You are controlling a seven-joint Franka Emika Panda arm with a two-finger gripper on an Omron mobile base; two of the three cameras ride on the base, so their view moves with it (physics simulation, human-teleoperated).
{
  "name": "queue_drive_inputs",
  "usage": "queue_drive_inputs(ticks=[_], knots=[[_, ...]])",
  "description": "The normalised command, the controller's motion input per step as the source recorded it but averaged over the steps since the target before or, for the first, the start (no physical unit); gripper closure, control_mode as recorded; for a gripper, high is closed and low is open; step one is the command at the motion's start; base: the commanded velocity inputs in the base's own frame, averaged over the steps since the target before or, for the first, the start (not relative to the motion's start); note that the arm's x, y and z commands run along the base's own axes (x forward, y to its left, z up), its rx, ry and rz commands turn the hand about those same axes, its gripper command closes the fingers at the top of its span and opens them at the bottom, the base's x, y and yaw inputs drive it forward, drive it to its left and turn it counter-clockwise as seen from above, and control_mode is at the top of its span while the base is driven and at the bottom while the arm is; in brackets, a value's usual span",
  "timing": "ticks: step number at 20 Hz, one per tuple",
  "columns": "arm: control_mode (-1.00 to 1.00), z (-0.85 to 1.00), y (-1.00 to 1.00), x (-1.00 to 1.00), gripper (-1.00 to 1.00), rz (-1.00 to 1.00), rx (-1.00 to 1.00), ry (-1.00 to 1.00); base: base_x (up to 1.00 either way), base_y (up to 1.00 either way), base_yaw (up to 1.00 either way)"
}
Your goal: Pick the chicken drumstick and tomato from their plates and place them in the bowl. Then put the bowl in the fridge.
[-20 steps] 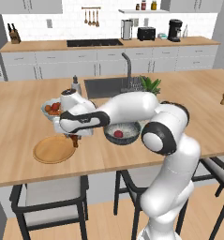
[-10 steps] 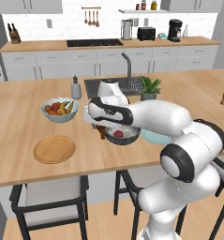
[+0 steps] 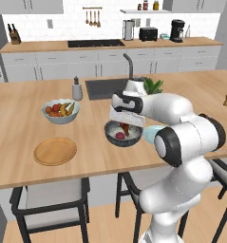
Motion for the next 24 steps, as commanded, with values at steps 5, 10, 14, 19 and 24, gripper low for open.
queue_drive_inputs(ticks=[5, 10, 14, 19, 24], knots=[[-1.0, -0.04, -0.29, 0.8, 1.0, 0.0, -0.06, 0.11, 0.0, 0.0, 0.0], [-1.0, -0.78, 0.01, 0.73, 1.0, 0.02, -0.17, 0.13, 0.0, 0.0, 0.0], [-1.0, -0.64, 0.02, 0.59, 1.0, 0.0, -0.17, 0.1, 0.0, 0.0, 0.0], [-1.0, -0.15, -0.25, 0.34, 1.0, 0.03, -0.05, 0.07, 0.0, 0.0, 0.0], [-1.0, -0.07, -0.12, 0.05, -1.0, 0.05, -0.01, 0.03, 0.0, 0.0, 0.0]])
